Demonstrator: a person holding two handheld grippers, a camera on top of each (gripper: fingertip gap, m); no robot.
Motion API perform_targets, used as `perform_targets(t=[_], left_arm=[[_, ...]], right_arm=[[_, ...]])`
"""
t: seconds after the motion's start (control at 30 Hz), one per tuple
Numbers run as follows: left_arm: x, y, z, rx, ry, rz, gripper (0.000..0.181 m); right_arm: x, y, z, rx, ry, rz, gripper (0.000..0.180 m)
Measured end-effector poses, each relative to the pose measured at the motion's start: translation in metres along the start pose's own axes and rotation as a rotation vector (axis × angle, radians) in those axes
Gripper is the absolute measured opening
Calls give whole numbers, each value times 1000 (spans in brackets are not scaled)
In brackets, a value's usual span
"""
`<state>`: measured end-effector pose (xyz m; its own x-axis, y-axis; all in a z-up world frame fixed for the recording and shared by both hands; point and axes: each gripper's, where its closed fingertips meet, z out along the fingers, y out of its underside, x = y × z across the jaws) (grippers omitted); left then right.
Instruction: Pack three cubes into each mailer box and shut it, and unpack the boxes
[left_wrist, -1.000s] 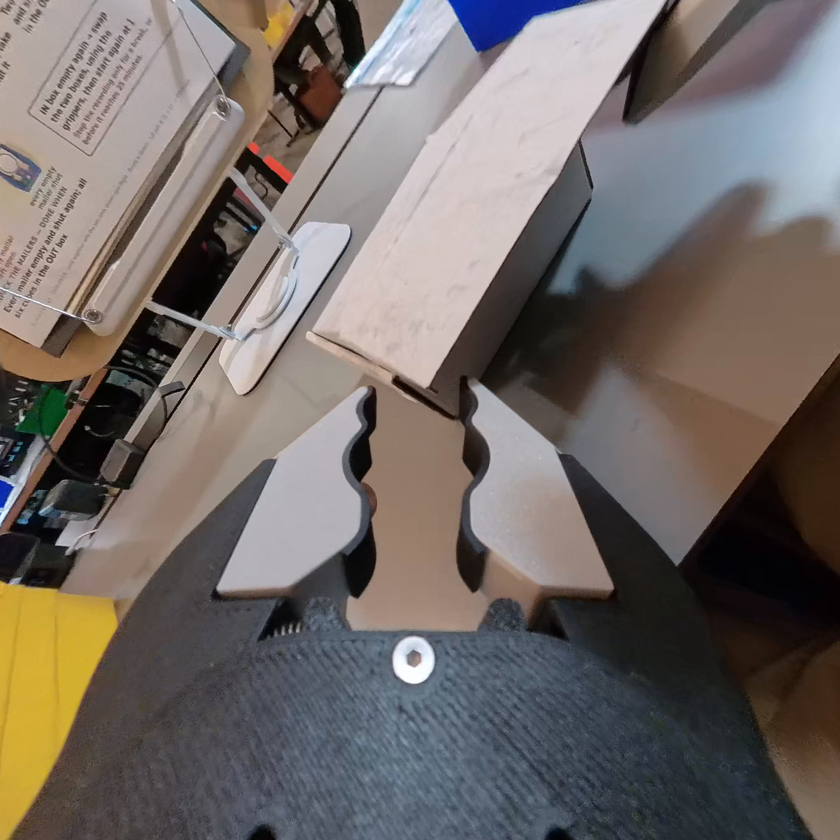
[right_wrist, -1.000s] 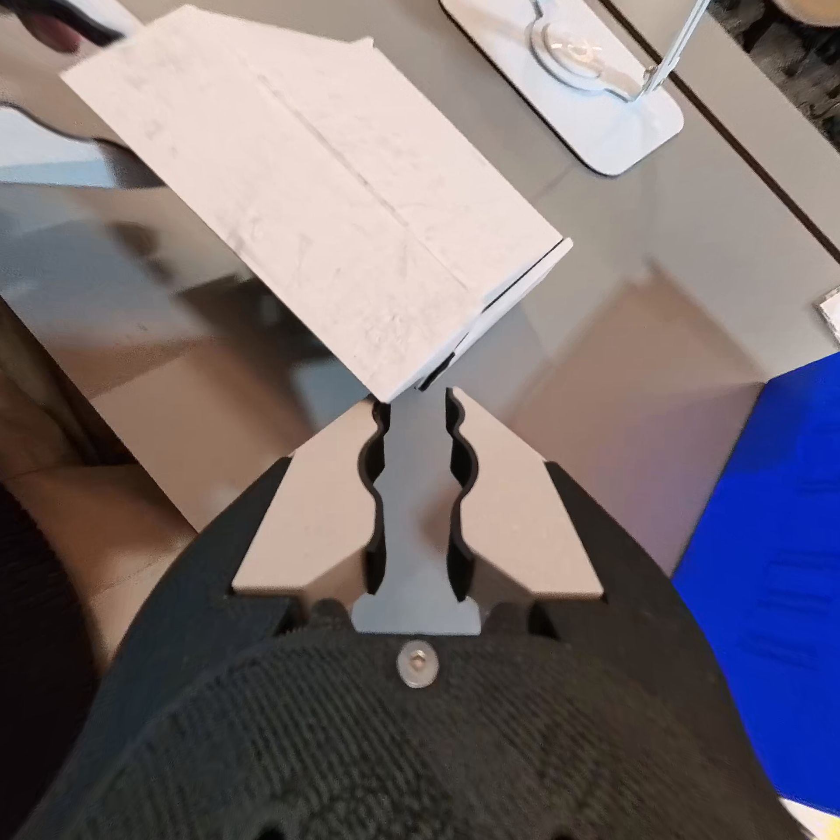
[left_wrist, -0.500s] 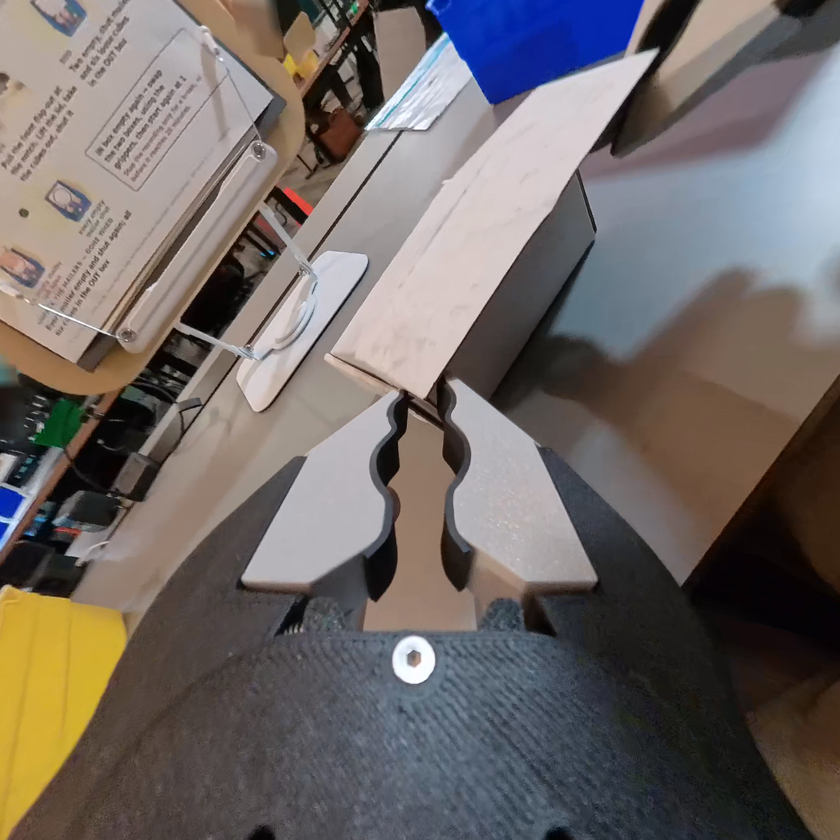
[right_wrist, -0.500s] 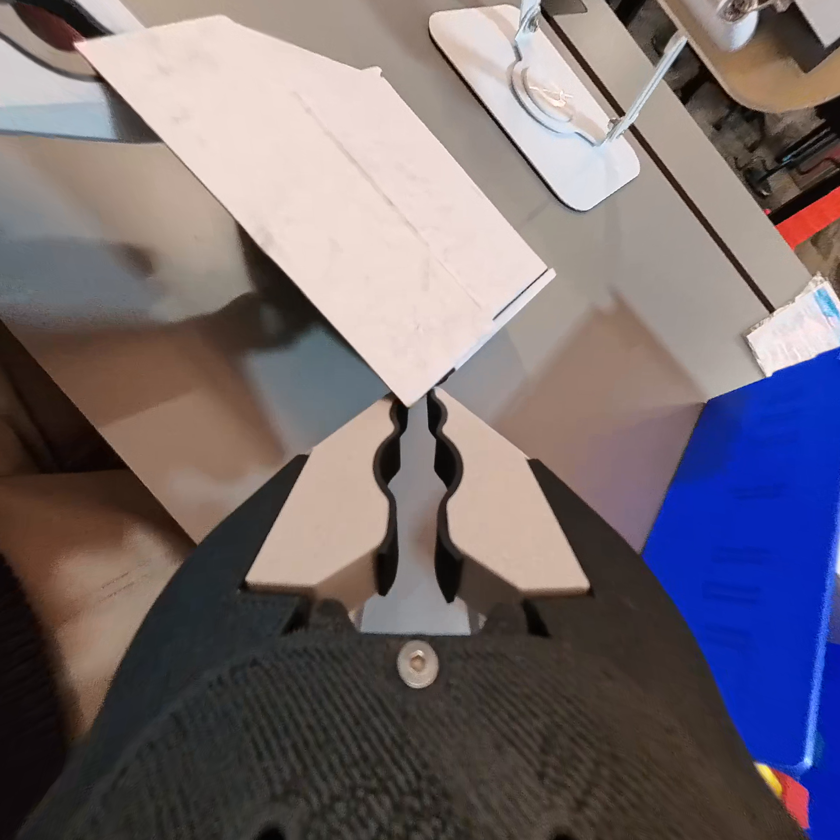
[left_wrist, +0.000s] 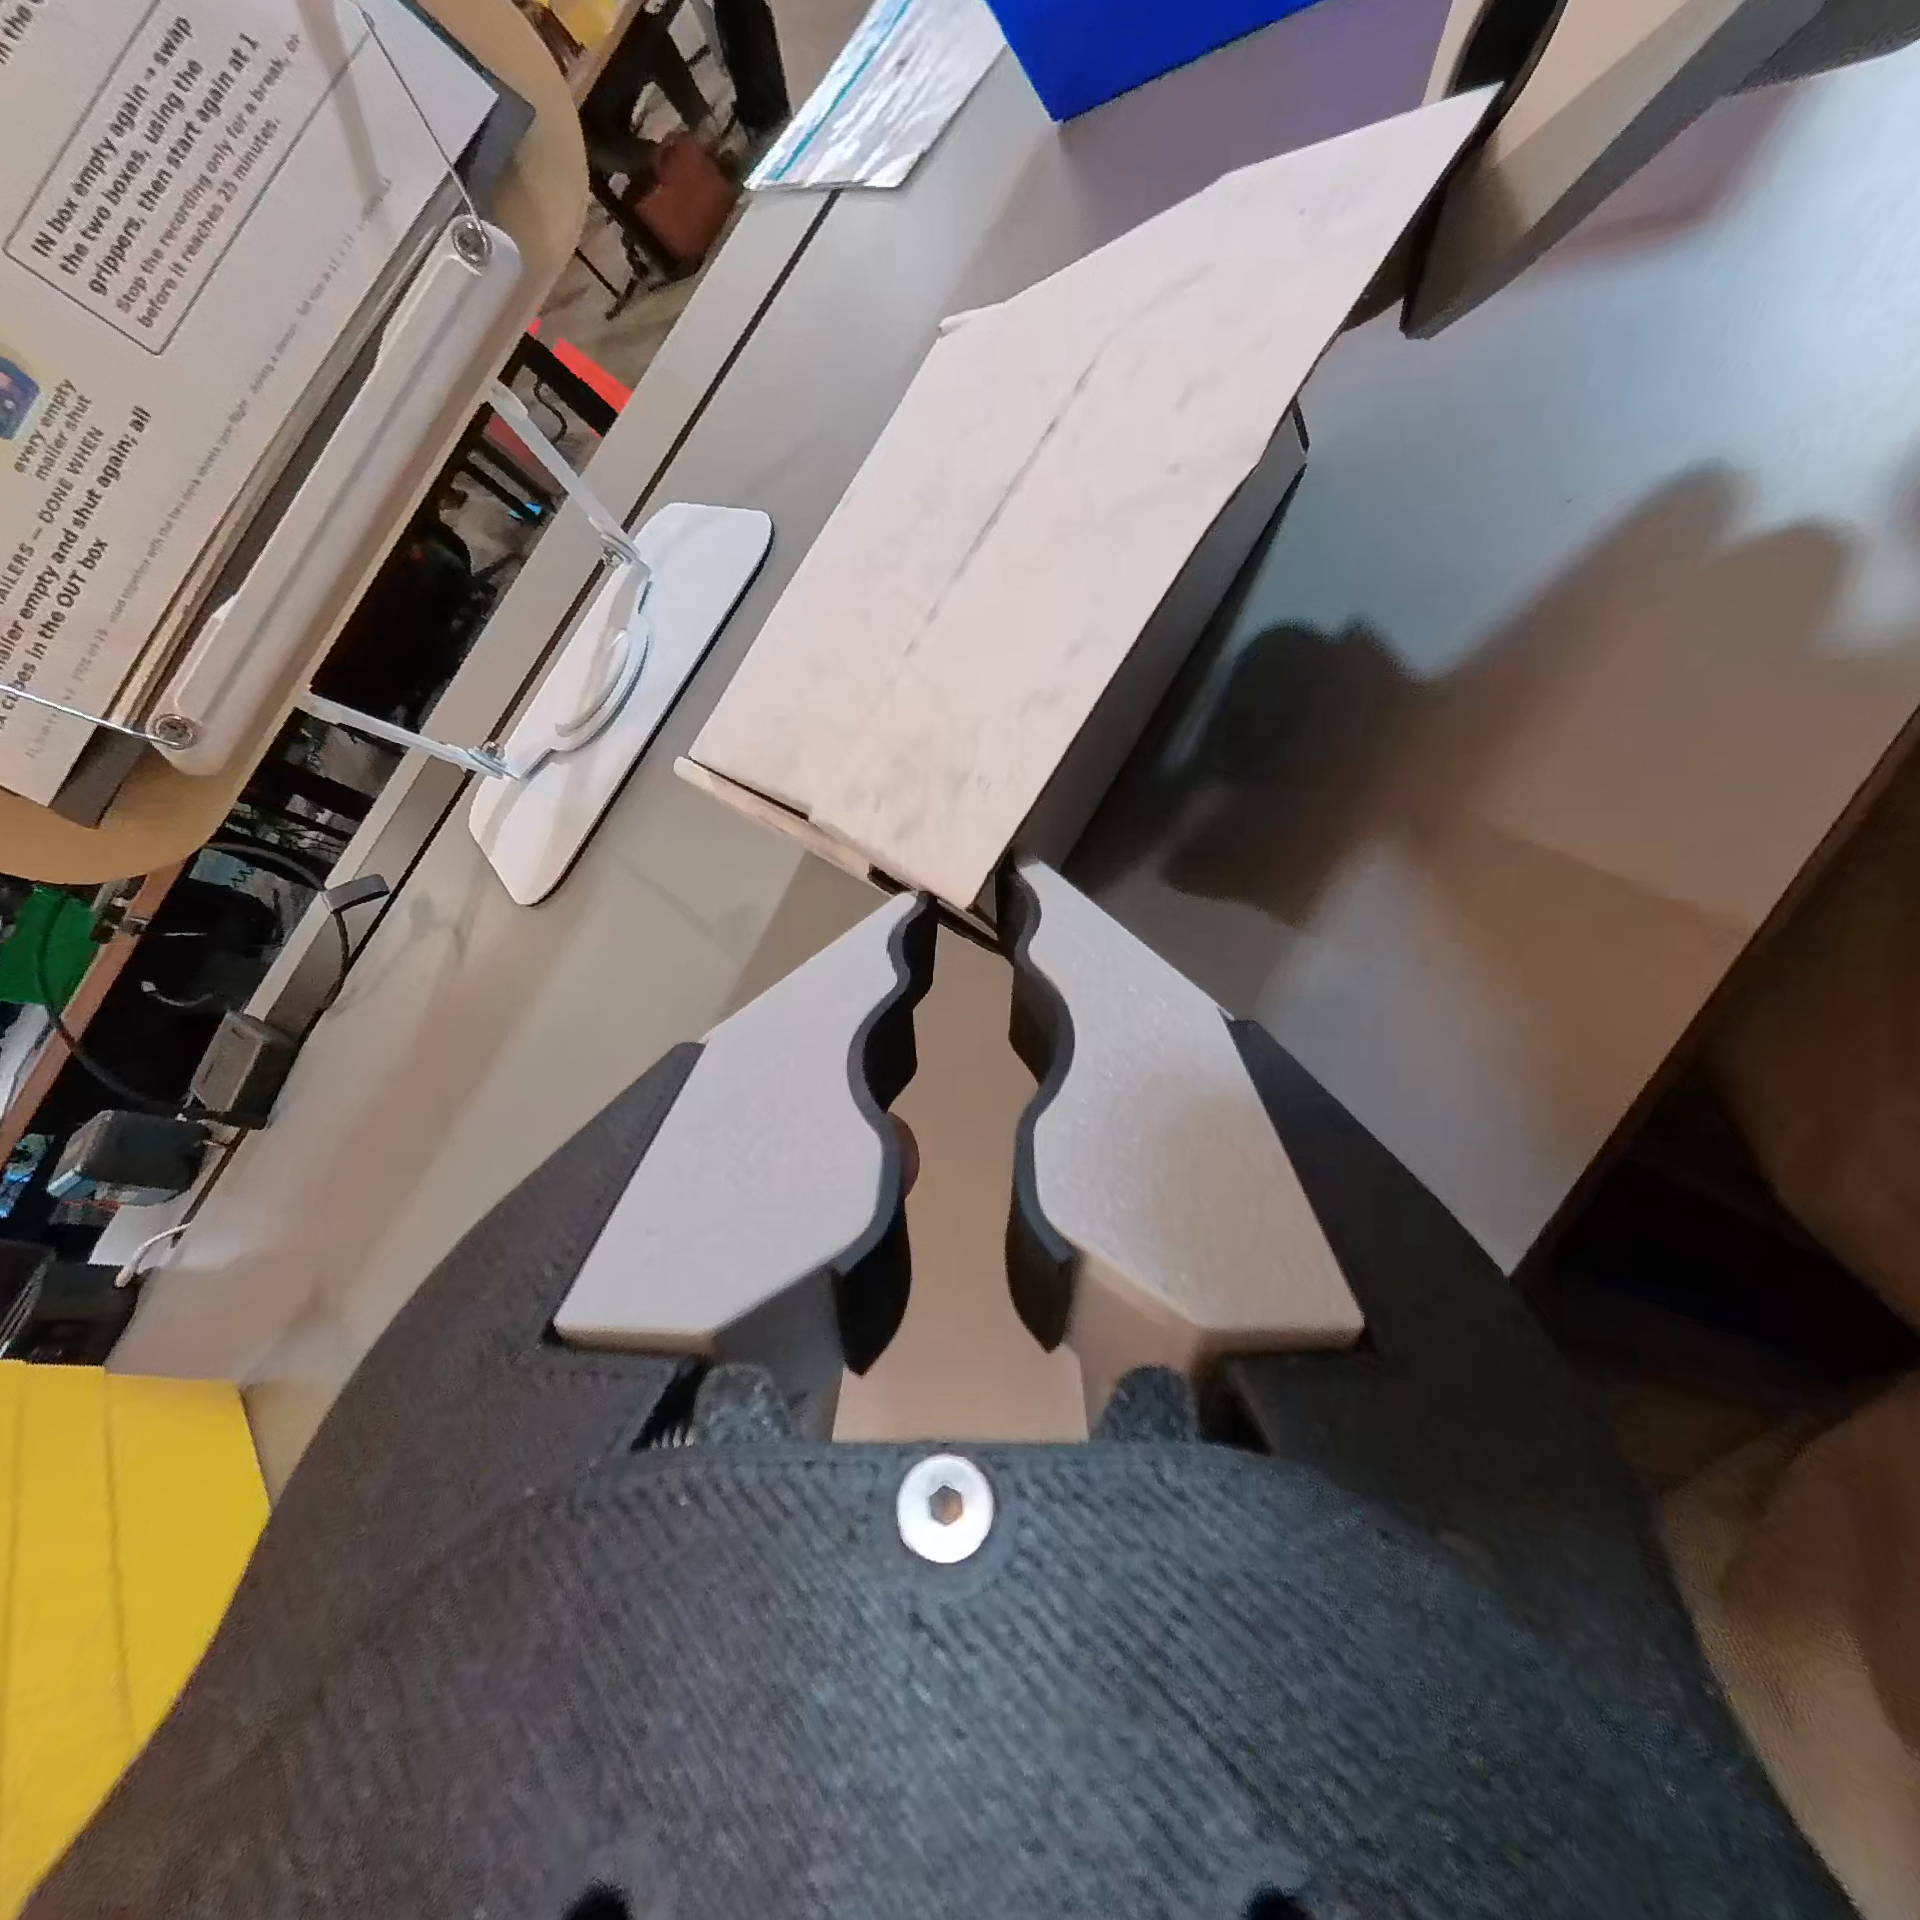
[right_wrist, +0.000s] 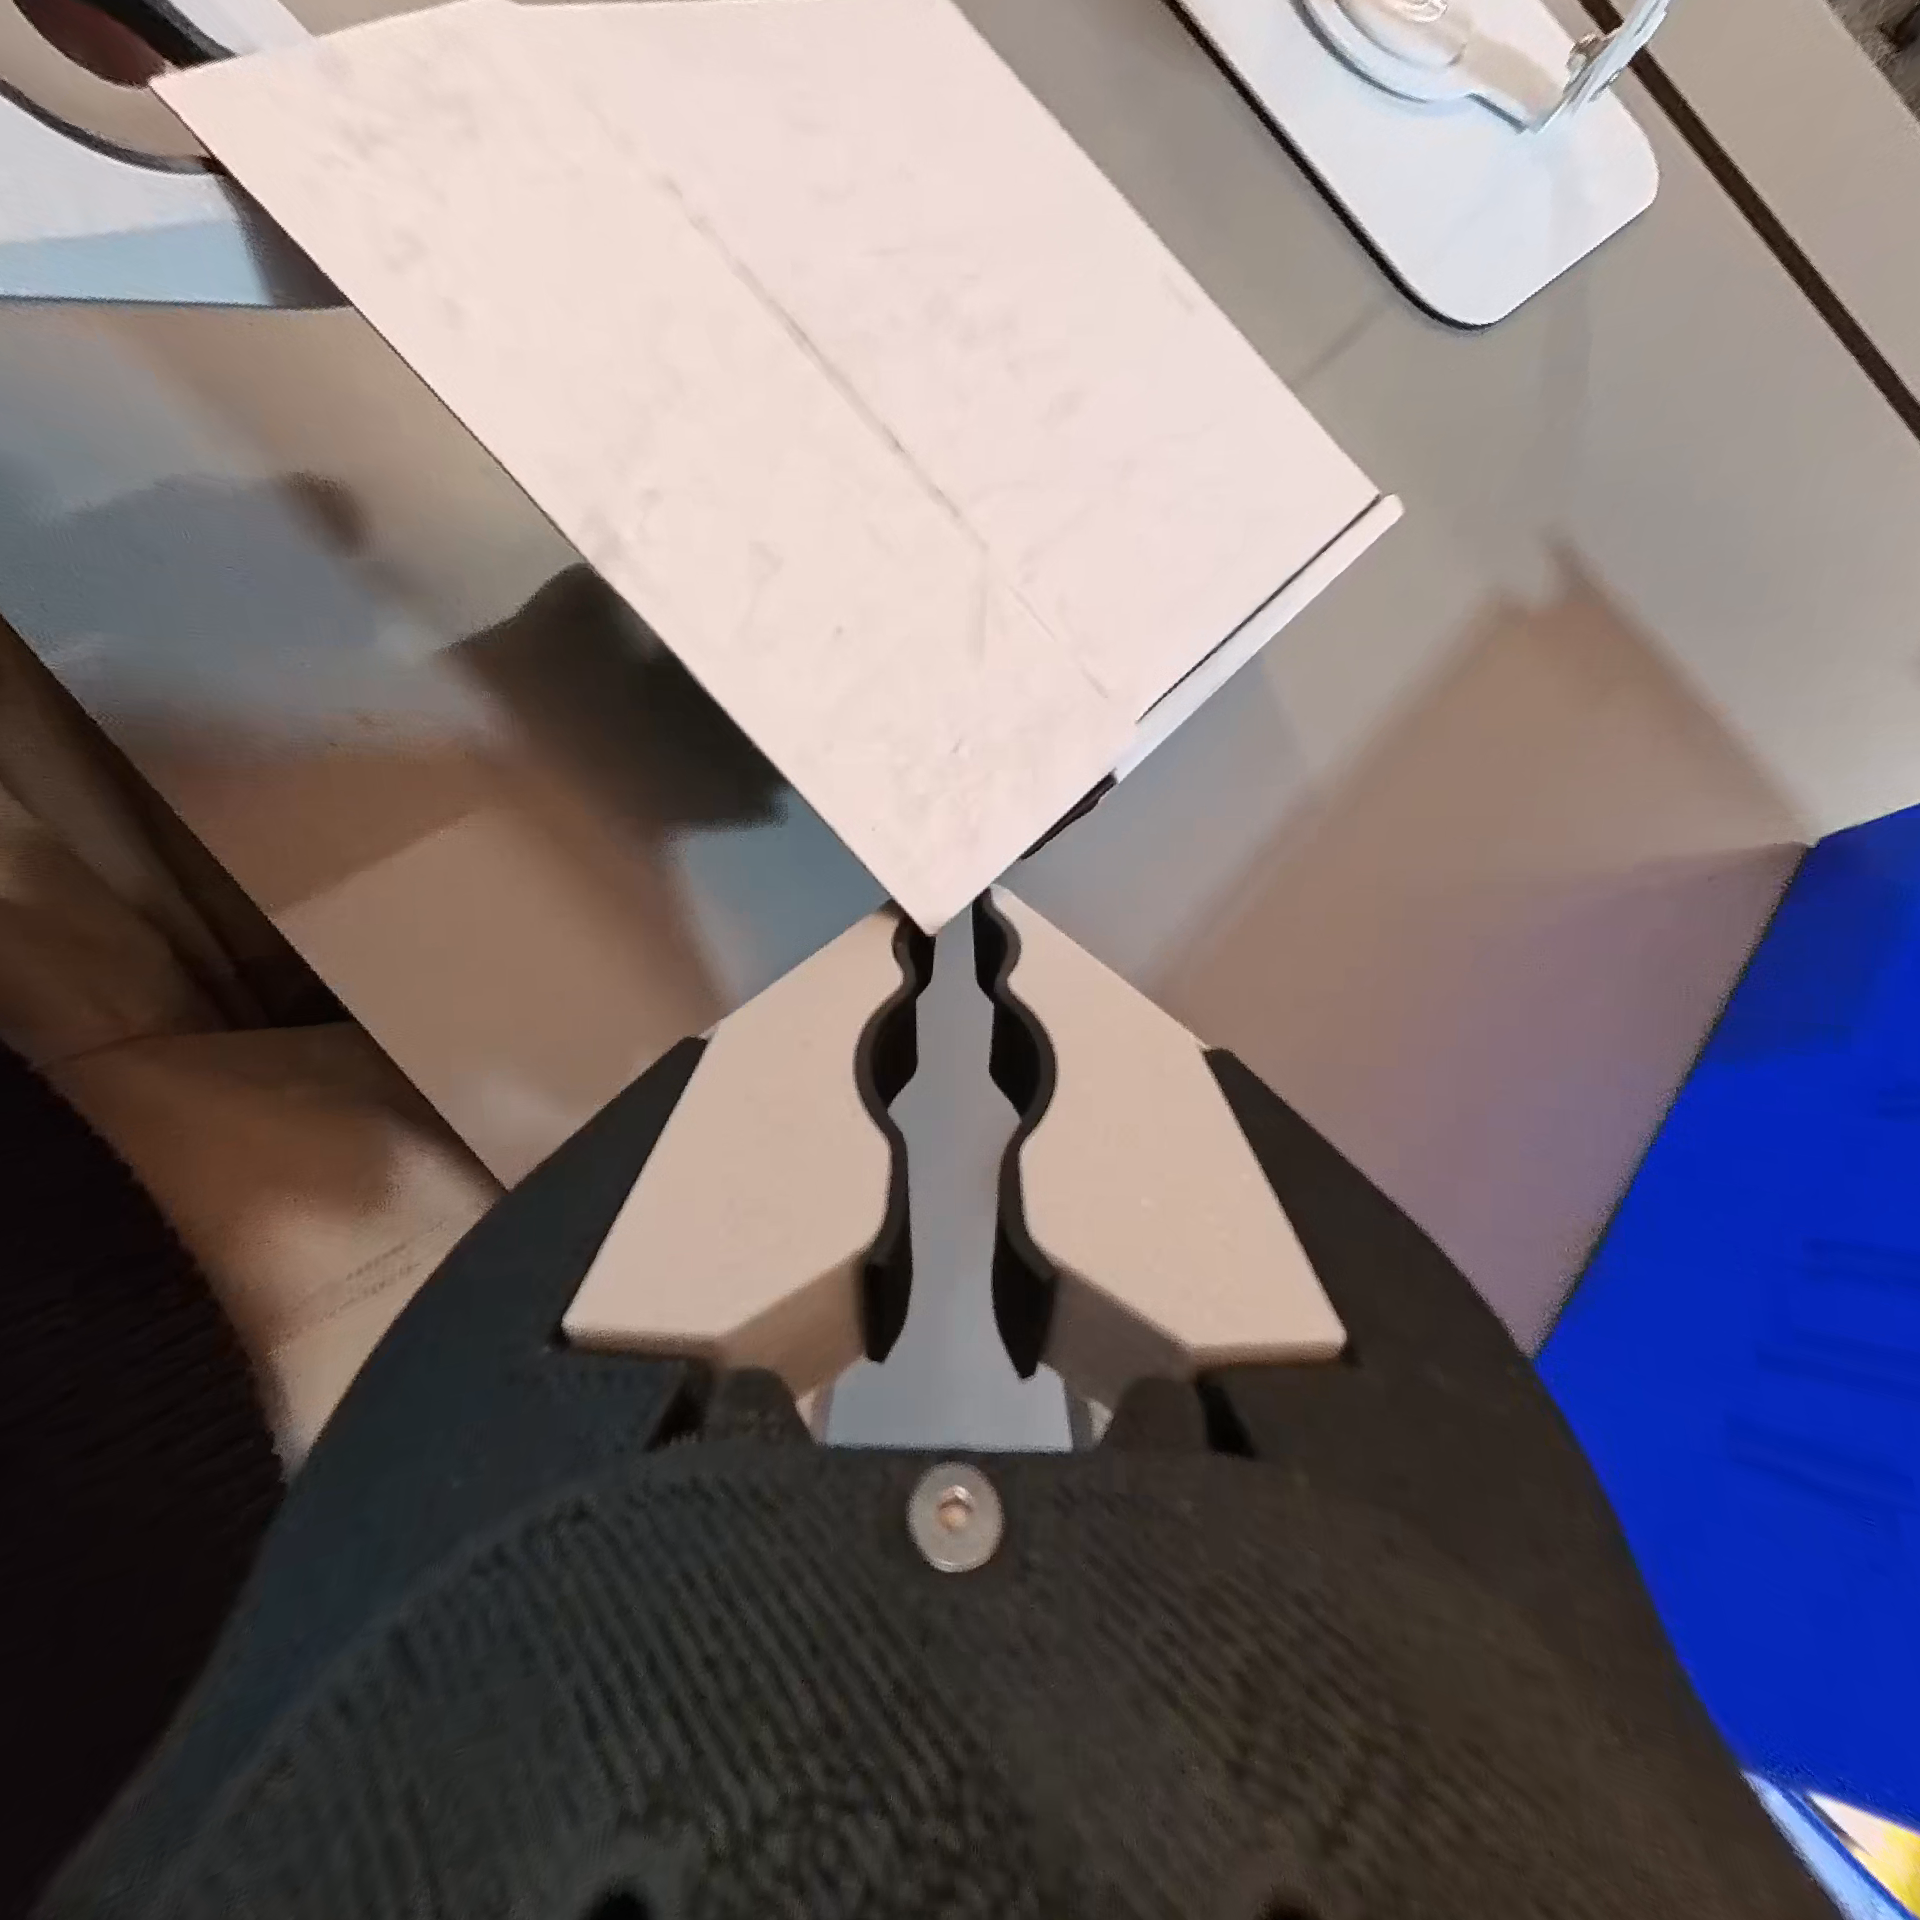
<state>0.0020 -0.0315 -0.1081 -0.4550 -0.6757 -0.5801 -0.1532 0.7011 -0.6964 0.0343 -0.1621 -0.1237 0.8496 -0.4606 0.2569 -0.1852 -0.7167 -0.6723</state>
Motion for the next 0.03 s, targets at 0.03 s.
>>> perform_targets(t=[0.03], left_arm=[[0, 1, 1, -4, 4, -1, 8]], right_arm=[[0, 1, 1, -1, -2, 0, 6]])
